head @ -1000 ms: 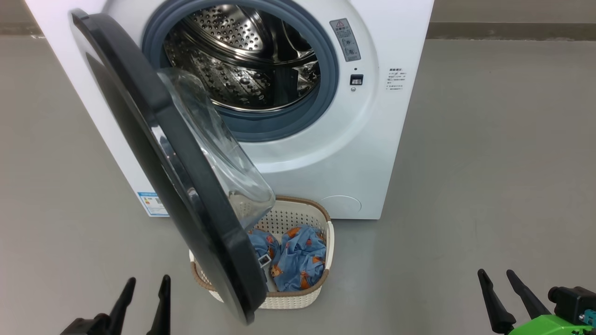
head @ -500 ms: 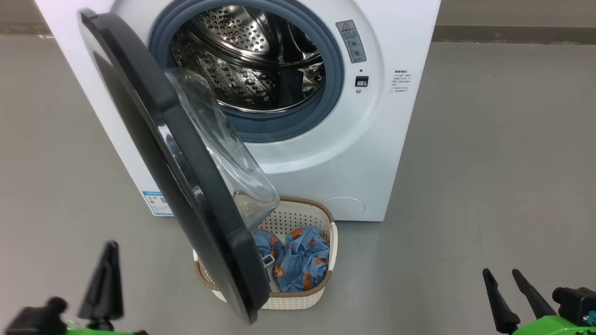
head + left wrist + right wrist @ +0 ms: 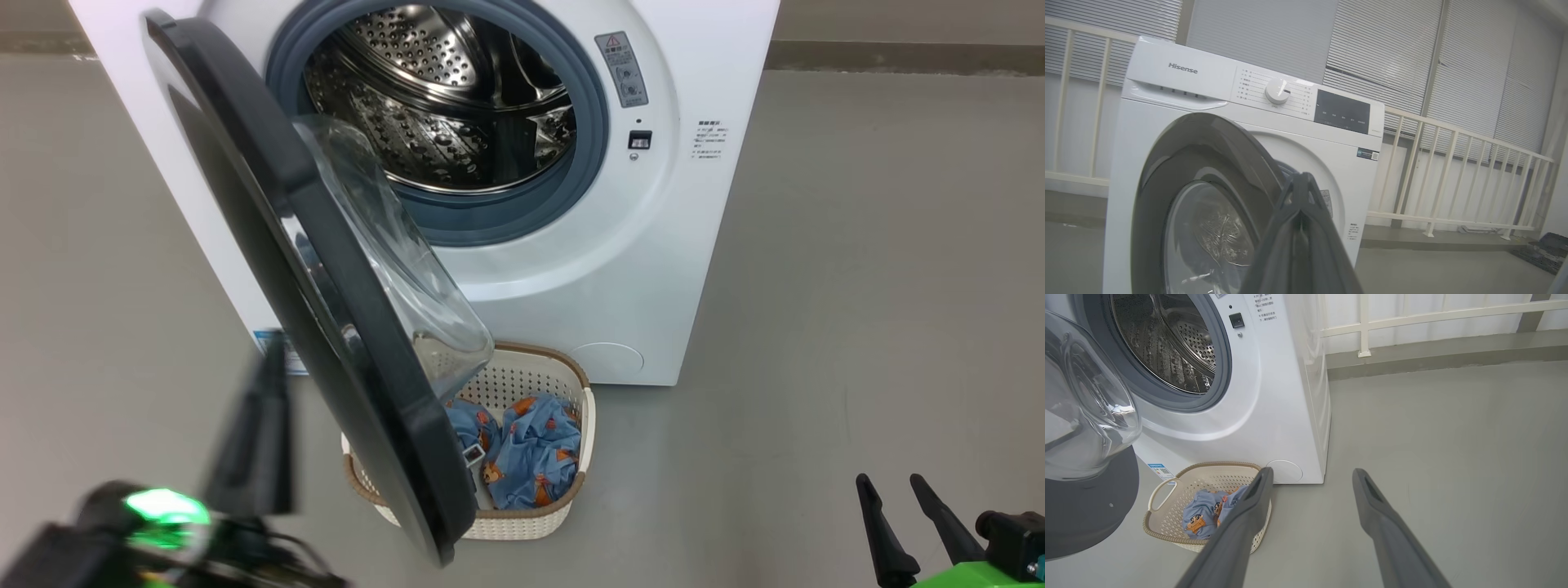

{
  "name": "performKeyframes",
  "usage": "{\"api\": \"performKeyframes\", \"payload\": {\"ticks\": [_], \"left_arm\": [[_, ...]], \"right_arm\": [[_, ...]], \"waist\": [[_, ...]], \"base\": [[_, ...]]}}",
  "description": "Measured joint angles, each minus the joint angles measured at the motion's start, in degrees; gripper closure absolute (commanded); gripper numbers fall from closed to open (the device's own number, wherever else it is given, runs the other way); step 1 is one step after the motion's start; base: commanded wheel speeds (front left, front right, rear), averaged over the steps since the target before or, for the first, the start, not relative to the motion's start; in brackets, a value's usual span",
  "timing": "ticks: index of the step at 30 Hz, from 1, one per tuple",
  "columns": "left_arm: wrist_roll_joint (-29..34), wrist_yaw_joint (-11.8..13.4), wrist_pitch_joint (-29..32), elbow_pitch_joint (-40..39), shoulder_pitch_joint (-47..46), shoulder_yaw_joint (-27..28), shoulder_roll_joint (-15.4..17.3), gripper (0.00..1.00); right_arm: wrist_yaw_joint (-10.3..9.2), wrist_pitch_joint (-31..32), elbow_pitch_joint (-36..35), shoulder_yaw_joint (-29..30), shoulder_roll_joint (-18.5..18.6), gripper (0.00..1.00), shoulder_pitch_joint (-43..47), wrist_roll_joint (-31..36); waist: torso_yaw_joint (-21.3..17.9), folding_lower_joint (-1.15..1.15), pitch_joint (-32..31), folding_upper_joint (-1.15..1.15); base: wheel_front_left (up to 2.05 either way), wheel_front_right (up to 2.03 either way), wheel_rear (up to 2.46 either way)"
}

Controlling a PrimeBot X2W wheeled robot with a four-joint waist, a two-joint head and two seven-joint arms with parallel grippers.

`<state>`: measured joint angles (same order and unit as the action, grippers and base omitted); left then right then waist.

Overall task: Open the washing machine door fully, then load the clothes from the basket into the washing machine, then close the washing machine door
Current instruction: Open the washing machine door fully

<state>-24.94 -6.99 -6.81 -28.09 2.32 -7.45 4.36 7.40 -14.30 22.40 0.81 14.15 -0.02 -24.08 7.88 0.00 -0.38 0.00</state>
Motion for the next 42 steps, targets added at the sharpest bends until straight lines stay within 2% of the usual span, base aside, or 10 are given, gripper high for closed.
{"api": "performKeyframes", "payload": {"ticks": [1, 4, 8, 15, 21, 25, 42], "left_arm": [[0.00, 0.00, 0.00, 0.00, 0.00, 0.00, 0.00, 1.00], [-0.80, 0.03, 3.36, -3.68, -0.03, -6.11, -0.37, 1.00], [-1.54, 0.19, 5.77, -3.88, -0.49, -12.59, -0.64, 1.00], [-3.16, 0.18, 4.89, 6.71, -1.49, -18.71, -0.98, 1.00], [-5.15, 0.18, 2.48, 16.50, -3.71, -20.16, -1.13, 1.00], [-5.64, 0.67, 0.64, 20.33, -4.16, -20.17, -1.24, 1.00], [-9.48, 1.69, -1.03, 26.94, -5.83, -17.51, -1.48, 1.00]], "right_arm": [[0.00, 0.00, 0.00, 0.00, 0.00, 0.00, 0.00, 0.00], [0.00, 0.00, -0.12, 0.25, -0.31, 0.00, 0.10, 0.32], [0.00, 0.00, -0.25, 0.86, -0.56, 0.00, 0.10, 0.32], [0.00, 0.00, -0.46, 1.23, -0.92, 0.00, 0.08, 0.32], [0.00, 0.00, -0.71, 1.12, -0.98, 0.00, 0.01, 0.38], [0.00, 0.00, -0.80, 0.93, -0.96, 0.00, 0.00, 0.38], [0.00, 0.00, -1.33, 0.63, -0.92, 0.00, 0.03, 0.38]], "waist": [[0.00, 0.00, 0.00, 0.00], [-0.04, 0.00, 0.17, 0.00], [0.03, 0.00, 0.52, 0.00], [0.15, 0.00, 1.45, 0.00], [0.09, 0.00, 1.83, 0.00], [0.07, 0.00, 1.76, 0.00], [1.54, 0.00, 0.79, 0.00]], "base": [[0.00, 0.00, 0.00], [0.00, 0.00, 0.00], [0.00, 0.00, 0.00], [0.00, 0.00, 0.00], [0.00, 0.00, 0.00], [0.00, 0.00, 0.00], [0.00, 0.00, 0.00]]}}
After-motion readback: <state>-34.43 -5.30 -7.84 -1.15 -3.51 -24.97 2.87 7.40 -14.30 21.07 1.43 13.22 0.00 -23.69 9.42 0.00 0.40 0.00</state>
